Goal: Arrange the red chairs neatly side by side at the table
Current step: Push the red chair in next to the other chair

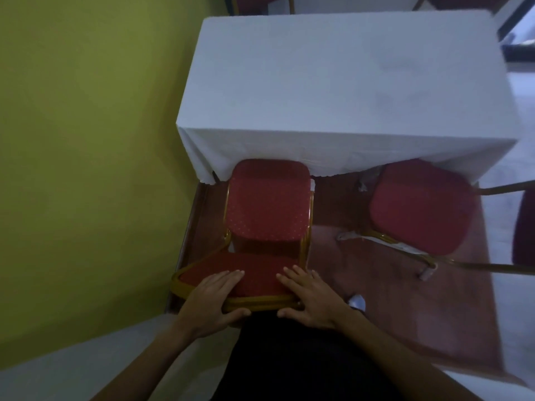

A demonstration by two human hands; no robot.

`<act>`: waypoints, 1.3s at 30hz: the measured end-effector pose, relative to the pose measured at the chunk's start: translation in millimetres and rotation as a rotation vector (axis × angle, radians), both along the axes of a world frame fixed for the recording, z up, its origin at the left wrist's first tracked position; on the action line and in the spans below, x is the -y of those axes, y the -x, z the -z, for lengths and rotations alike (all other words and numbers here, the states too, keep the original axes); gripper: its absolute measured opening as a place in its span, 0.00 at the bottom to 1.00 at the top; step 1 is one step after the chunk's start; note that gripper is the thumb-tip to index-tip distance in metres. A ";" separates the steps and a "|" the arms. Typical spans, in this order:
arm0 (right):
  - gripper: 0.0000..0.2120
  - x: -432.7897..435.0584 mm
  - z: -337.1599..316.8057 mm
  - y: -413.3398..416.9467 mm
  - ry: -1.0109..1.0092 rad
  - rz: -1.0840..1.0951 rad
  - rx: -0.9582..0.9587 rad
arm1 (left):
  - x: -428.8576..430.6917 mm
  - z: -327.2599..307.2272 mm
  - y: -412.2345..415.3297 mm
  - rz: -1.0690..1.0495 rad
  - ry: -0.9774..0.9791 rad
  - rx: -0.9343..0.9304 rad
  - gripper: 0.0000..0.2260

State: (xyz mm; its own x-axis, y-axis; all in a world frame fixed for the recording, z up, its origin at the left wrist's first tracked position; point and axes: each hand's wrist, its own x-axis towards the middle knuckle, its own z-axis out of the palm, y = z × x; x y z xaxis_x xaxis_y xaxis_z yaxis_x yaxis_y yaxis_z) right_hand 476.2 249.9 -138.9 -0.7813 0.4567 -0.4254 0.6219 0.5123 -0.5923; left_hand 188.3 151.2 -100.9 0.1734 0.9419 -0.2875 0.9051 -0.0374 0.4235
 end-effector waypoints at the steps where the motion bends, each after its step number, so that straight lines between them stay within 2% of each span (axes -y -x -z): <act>1: 0.43 -3.1 0.1 -13.1 -0.005 0.020 -0.002 | -5.0 -1.5 -12.7 0.006 -0.012 0.002 0.38; 4: 0.45 -18.3 -0.6 -59.9 -0.013 0.050 0.017 | -24.7 -1.8 -56.9 0.011 -0.032 -0.020 0.37; 12: 0.48 -78.6 -13.2 -227.1 -0.111 0.056 0.044 | -81.7 -0.3 -221.9 -0.063 0.033 -0.140 0.43; 16: 0.43 -94.0 -13.6 -311.0 -0.206 0.051 0.023 | -103.7 4.0 -304.2 -0.072 0.080 -0.137 0.47; 19: 0.42 -105.8 -7.7 -360.4 -0.226 0.043 0.102 | -125.7 7.1 -351.5 -0.050 0.128 -0.130 0.47; 23: 0.50 -132.6 -5.5 -404.2 -0.151 0.096 0.230 | -164.3 7.8 -393.2 0.007 0.153 -0.163 0.48; 29: 0.54 -185.8 4.7 -443.1 -0.169 0.157 0.253 | -233.9 12.0 -434.7 0.020 0.143 -0.177 0.47; 33: 0.50 -236.9 6.1 -468.9 -0.230 0.138 0.245 | -280.8 19.0 -464.3 0.028 0.097 -0.149 0.42; 36: 0.46 -269.3 -0.5 -493.8 -0.254 0.112 0.281 | -309.5 20.1 -488.0 0.011 0.103 -0.115 0.43; 39: 0.45 -303.6 -15.0 -516.7 -0.255 0.110 0.332 | -330.8 25.6 -516.1 0.011 0.139 -0.083 0.43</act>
